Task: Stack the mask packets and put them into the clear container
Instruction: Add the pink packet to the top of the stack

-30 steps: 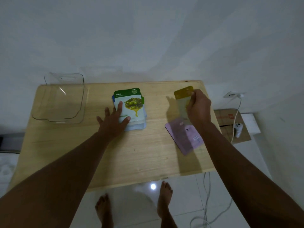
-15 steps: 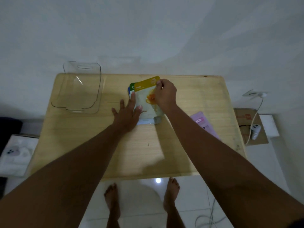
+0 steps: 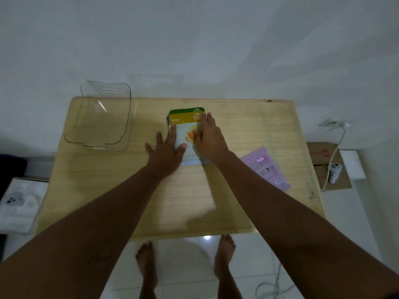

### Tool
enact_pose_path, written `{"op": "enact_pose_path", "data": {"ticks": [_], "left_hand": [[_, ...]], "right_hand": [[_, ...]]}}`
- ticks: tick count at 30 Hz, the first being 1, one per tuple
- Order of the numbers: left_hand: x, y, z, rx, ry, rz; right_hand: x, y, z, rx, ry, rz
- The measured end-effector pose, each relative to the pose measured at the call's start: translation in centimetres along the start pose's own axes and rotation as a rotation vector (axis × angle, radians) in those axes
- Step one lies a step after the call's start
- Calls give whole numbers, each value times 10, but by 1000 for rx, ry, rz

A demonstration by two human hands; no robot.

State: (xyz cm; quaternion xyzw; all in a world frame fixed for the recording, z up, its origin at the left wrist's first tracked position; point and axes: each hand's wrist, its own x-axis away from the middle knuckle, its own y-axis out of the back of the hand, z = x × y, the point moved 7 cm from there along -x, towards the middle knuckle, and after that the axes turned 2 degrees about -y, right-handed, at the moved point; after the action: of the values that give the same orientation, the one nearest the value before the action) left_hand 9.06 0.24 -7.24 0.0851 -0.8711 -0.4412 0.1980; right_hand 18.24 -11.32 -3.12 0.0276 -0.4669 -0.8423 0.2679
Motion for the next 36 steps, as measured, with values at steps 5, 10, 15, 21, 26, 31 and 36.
{"op": "enact_pose_path", "data": {"ticks": [5,10,15,21,26,31,36], "left_hand": [[-3,-2,5,18,14,7],[-2,-2,2,15,33,3],[0,-1,-1,24,44,0],[0,-1,-1,7,28,23],[0,1,-2,4,26,38],[-2,1,0,12,34,46],[-2,2,-2,7,46,66]], "right_hand": [[45,23,-57,35,-83,-16],[101,32,-131,377,-169,28],[111,28,-148,229,-191,11],[109,21,-141,220,-118,-74],[104,43,-121,5,-120,-190],[87,102,-84,-230,-83,-462],[53,126,-55,-305,-80,-541]]}}
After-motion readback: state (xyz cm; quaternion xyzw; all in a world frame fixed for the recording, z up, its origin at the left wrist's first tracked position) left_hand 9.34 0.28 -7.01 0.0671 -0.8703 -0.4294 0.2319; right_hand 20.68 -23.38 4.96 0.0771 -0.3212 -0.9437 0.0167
